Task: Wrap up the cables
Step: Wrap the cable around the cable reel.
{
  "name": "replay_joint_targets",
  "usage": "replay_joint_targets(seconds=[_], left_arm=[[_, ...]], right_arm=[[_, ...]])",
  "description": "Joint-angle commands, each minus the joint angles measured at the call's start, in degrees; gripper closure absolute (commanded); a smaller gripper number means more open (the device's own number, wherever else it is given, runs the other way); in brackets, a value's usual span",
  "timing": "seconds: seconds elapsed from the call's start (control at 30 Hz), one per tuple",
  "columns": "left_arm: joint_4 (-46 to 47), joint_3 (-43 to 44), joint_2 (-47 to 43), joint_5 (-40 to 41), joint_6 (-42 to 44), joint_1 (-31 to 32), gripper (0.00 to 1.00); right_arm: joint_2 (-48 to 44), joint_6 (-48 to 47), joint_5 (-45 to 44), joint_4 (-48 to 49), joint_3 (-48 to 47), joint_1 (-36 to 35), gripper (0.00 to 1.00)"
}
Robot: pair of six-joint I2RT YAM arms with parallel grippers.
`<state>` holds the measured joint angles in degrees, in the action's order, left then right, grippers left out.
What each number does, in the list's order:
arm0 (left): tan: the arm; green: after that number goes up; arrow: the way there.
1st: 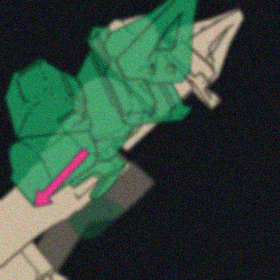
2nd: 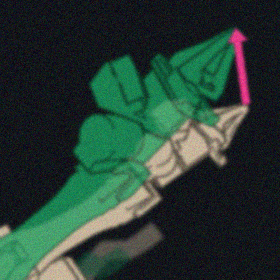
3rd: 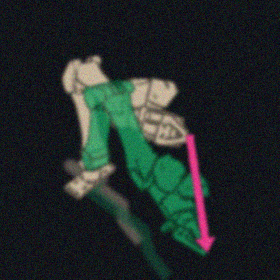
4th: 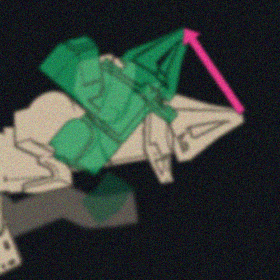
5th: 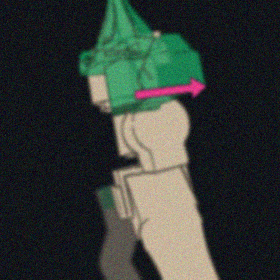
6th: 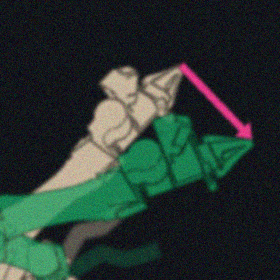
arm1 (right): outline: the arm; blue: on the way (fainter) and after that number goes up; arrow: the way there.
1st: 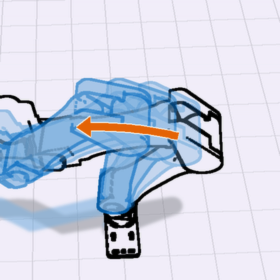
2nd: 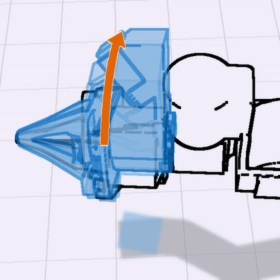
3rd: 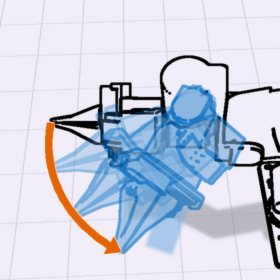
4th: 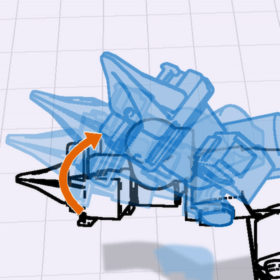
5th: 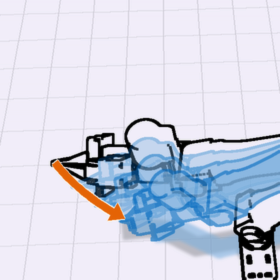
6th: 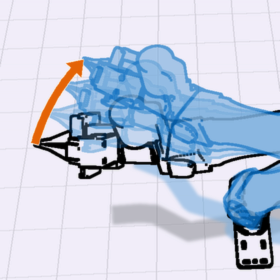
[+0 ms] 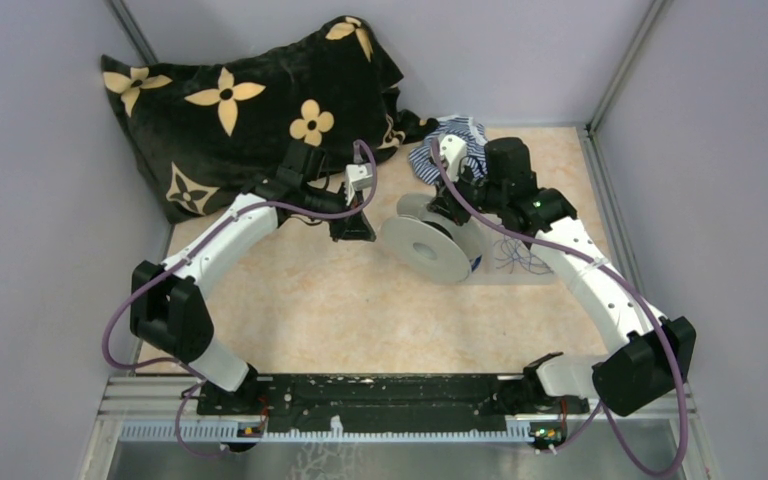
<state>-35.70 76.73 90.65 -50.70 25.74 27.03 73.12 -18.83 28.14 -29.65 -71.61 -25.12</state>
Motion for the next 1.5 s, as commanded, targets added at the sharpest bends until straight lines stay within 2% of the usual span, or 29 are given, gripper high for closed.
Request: replay_joint_targets(seconds=[0.0,0.27,0.57,0.63,0.8,0.93,1.13,1.33,1.47], left_arm=[[0.18,-0.47,0.15,1.81,4.89,0.31,1.0],[5.86,-0.92,0.42,-1.74,6.25,0.14,1.0],[15.95,-4.28,-0.35,-15.5,1.22,-0.62,1.0],[22.64,-7.42,-1.72,-18.37,-2.34,-0.65,1.0],[46.35,-16.16,-4.71,-22.53,-18.32,-0.56,1.0],[59.08,-19.98,-5.21,-24.1,-28.75,-0.4,1.0],[85.41,-27.84,-5.02,-23.64,-46.04,-0.37,1.0],[100.14,-31.01,-3.16,-19.6,-57.56,-0.5,0.97],[102.06,-32.44,-2.61,-18.06,-58.6,-0.51,0.95]], right_arm=[[-2.98,1.75,3.23,3.93,-1.43,-0.65,1.0],[-0.95,4.53,8.8,4.25,-3.77,-0.63,1.0],[-0.17,10.98,14.89,9.59,-3.63,1.04,1.0],[0.49,13.94,17.41,11.77,-3.35,1.36,1.0],[1.71,19.97,21.11,17.6,-2.9,1.35,1.0],[2.4,23.28,21.58,20.82,-2.94,1.39,1.0],[2.87,27.99,21.39,24.54,-2.83,1.44,1.0],[2.49,29.83,19.95,25.92,-2.75,2.49,1.0],[2.4,33.59,19.74,28.39,-2.65,4.52,1.0]])
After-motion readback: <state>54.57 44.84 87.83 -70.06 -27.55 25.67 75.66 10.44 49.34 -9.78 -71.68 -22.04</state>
